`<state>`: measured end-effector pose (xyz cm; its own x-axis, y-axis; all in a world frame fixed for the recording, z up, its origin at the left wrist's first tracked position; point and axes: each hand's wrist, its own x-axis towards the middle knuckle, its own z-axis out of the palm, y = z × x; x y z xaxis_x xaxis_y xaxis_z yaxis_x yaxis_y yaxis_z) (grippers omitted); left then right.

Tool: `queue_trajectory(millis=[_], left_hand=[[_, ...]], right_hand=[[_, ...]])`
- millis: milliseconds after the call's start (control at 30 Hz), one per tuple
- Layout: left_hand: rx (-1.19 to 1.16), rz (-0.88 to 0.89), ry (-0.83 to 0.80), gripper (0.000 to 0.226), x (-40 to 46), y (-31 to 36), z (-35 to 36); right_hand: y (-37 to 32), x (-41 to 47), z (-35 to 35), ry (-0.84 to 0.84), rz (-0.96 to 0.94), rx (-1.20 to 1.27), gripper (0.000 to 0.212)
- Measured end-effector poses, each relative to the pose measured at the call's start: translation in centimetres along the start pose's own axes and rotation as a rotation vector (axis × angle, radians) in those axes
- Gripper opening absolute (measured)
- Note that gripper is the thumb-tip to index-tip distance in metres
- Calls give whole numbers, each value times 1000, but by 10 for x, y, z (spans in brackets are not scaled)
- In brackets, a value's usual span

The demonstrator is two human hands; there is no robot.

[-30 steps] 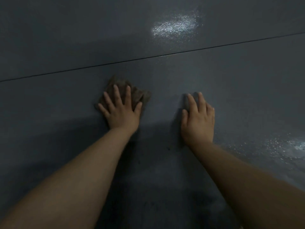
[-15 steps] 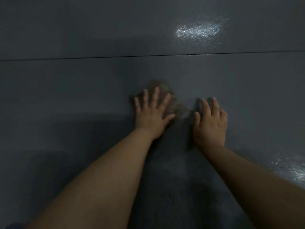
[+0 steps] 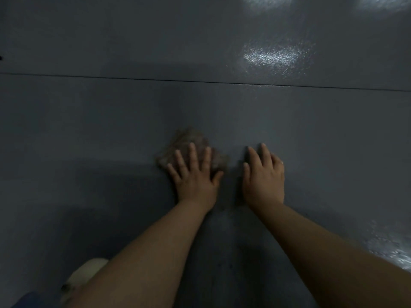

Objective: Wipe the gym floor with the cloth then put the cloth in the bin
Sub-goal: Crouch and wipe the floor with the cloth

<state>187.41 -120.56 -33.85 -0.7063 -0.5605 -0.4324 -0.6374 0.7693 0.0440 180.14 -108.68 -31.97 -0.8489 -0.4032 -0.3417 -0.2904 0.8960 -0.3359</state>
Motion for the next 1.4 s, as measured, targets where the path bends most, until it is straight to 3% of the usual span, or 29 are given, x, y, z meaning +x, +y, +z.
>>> queue_trajectory(millis=[100, 233, 333, 500, 600, 733, 867, 933, 1100, 1300, 1400], left_hand=[[87, 276, -4, 70, -2, 12, -1], [160, 403, -39, 66, 20, -4, -16], [142, 317, -47, 65, 37, -24, -24], [-23, -113, 13, 64, 44, -90, -25], [-57, -244, -3, 64, 12, -111, -13], [25, -105, -50, 64, -20, -96, -3], [86, 135, -68, 64, 16, -111, -21], [80, 170, -73, 64, 41, -122, -33], [-50, -110, -66, 64, 75, -159, -49], [-220, -554, -22, 62, 11, -207, -18], [-224, -589, -28, 64, -31, -177, 3]], right_hand=[[-4, 4, 4, 25, 32, -6, 47], [-21, 5, 10, 63, 22, 0, 49], [-37, 4, 13, 9, -27, -35, 48], [-66, 8, 16, -89, -98, -92, 49], [-84, 10, 22, -104, -139, -88, 48], [-104, 9, 30, -113, -174, -94, 48], [-116, 6, 39, -117, -197, -107, 48], [-120, 5, 42, -116, -203, -120, 49], [-123, 6, 44, -153, -185, -161, 49], [-123, 1, 44, -158, -181, -169, 50], [-124, -7, 47, -147, -204, -173, 49]])
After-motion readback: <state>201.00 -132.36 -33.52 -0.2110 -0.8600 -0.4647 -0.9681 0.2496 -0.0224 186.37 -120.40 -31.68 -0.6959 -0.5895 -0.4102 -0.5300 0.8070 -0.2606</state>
